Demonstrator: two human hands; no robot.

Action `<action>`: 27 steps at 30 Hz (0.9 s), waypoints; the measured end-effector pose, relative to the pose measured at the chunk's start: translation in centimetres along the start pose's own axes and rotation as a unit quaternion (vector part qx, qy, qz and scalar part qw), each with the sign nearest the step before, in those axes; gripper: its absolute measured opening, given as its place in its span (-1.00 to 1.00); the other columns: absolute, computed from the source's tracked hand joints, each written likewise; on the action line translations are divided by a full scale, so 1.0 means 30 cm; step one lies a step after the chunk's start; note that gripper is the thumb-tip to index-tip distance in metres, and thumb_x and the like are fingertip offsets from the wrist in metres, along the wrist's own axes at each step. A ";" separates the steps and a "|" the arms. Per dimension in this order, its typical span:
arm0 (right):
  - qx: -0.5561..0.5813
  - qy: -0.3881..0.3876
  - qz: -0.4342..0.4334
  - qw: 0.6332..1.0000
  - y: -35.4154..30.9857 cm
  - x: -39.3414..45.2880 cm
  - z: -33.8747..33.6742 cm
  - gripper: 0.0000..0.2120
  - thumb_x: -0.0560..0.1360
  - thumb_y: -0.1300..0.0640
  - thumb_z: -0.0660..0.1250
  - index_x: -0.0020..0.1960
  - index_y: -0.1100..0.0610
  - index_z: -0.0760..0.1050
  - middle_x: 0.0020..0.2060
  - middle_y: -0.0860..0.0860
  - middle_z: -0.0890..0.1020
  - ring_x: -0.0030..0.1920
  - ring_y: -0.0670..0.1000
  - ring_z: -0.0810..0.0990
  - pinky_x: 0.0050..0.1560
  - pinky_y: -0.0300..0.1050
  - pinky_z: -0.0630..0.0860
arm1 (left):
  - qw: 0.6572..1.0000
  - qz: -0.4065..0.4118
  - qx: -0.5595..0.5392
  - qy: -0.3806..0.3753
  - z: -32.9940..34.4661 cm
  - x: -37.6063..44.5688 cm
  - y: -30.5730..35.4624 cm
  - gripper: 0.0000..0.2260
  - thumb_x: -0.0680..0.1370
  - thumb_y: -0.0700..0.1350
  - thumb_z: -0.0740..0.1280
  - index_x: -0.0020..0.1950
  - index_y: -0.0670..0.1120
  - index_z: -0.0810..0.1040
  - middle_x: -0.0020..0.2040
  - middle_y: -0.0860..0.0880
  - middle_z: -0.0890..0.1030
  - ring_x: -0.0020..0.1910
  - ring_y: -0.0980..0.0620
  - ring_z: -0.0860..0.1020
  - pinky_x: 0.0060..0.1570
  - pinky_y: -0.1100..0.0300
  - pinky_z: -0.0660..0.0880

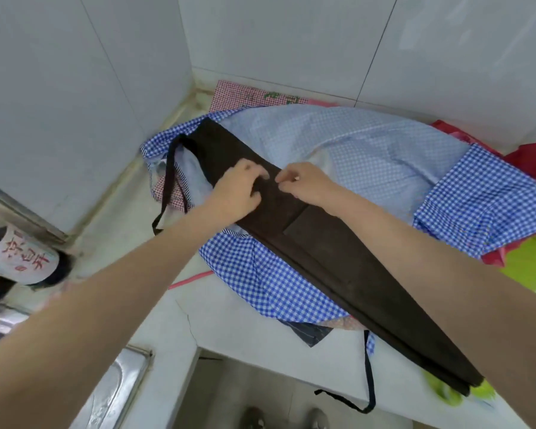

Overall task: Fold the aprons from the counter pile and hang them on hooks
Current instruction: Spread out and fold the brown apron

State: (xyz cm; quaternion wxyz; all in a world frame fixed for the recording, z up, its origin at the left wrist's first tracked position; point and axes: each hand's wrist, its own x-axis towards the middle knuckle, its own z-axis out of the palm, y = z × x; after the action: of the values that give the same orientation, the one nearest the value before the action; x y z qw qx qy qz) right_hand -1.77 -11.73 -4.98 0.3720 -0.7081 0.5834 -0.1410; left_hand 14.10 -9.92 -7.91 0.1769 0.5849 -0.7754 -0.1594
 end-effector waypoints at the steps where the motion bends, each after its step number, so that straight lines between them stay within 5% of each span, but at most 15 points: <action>1: -0.051 -0.020 -0.020 0.998 0.047 -0.045 0.012 -0.81 0.53 0.22 0.27 0.08 0.23 0.58 0.06 0.11 0.62 0.06 0.02 0.55 0.03 -0.28 0.37 | 0.997 0.059 0.018 -0.054 0.063 -0.052 0.029 -0.69 0.44 -0.19 0.31 0.19 -0.12 0.55 0.20 -0.17 0.48 0.17 -0.16 0.47 0.20 0.08 0.35; 4: -0.160 -0.110 -0.035 0.980 0.175 -0.189 0.033 -0.85 0.52 0.16 0.29 0.02 0.19 0.59 -0.09 0.02 0.60 0.00 0.00 0.57 0.04 -0.21 0.41 | 0.964 0.153 0.108 -0.189 0.213 -0.159 0.105 -0.69 0.52 -0.10 0.30 0.26 -0.03 0.45 0.26 -0.05 0.38 0.21 -0.05 0.36 0.15 0.08 0.33; 7: -0.212 -0.159 -0.013 0.964 0.285 -0.304 0.051 -0.81 0.50 0.03 0.35 0.03 0.12 0.52 -0.11 -0.05 0.45 0.03 -0.01 0.49 0.11 -0.08 0.40 | 0.949 0.166 0.214 -0.161 0.279 -0.170 0.125 -0.73 0.59 -0.08 0.20 0.29 -0.03 0.34 0.28 -0.03 0.35 0.25 -0.02 0.34 0.15 0.13 0.30; 13: -0.437 -0.153 0.017 0.886 0.449 -0.480 0.088 -0.39 0.47 -0.25 0.24 0.32 0.14 0.23 0.18 0.08 0.37 0.22 0.13 0.38 0.16 0.05 0.32 | 0.917 0.182 0.309 -0.177 0.280 -0.191 0.081 -0.69 0.64 -0.19 0.11 0.38 -0.05 0.27 0.34 -0.02 0.37 0.30 0.00 0.37 0.27 0.19 0.26; 16: -0.375 -0.155 0.036 0.913 0.488 -0.526 0.084 -0.57 0.52 -0.23 0.19 0.08 0.12 0.27 -0.01 0.09 0.43 0.14 0.15 0.50 -0.03 -0.05 0.37 | 0.937 0.149 0.277 -0.153 0.278 -0.221 0.131 -0.69 0.64 -0.14 0.10 0.39 -0.07 0.23 0.36 -0.05 0.30 0.30 0.00 0.37 0.26 0.21 0.29; 20: -0.318 -0.155 -0.027 0.935 0.442 -0.522 0.110 -0.74 0.56 -0.01 0.25 -0.16 0.10 0.23 -0.06 0.17 0.53 -0.01 0.20 0.57 -0.20 -0.09 0.31 | 0.942 0.201 0.229 -0.144 0.329 -0.271 0.271 -0.59 0.53 -0.20 0.29 0.37 -0.07 0.33 0.26 -0.09 0.35 0.14 -0.06 0.46 0.00 0.11 0.51; 23: -0.291 -0.109 -0.075 0.947 0.394 -0.507 0.169 -0.89 0.56 0.12 0.23 -0.09 0.12 0.33 -0.04 0.18 0.55 -0.02 0.21 0.57 -0.21 -0.06 0.31 | 0.913 0.215 0.313 -0.147 0.349 -0.278 0.306 -0.66 0.49 -0.20 0.33 0.26 -0.09 0.40 0.19 -0.08 0.44 0.15 -0.07 0.44 0.00 0.12 0.46; 27: -0.172 -0.198 -0.115 0.958 0.396 -0.560 0.163 -0.87 0.55 0.13 0.27 -0.04 0.19 0.49 -0.10 0.07 0.56 -0.07 0.05 0.54 -0.05 -0.04 0.45 | 0.891 0.118 0.388 -0.202 0.349 -0.339 0.325 -0.68 0.59 -0.13 0.22 0.33 -0.06 0.30 0.29 -0.06 0.36 0.27 -0.07 0.31 0.15 0.11 0.31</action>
State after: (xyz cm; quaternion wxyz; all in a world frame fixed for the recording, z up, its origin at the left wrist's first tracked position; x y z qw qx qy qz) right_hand -11.92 5.20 -12.60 0.3338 -0.8375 0.4280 0.0627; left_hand 3.57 2.89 -13.67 -0.2074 0.4665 -0.8577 0.0618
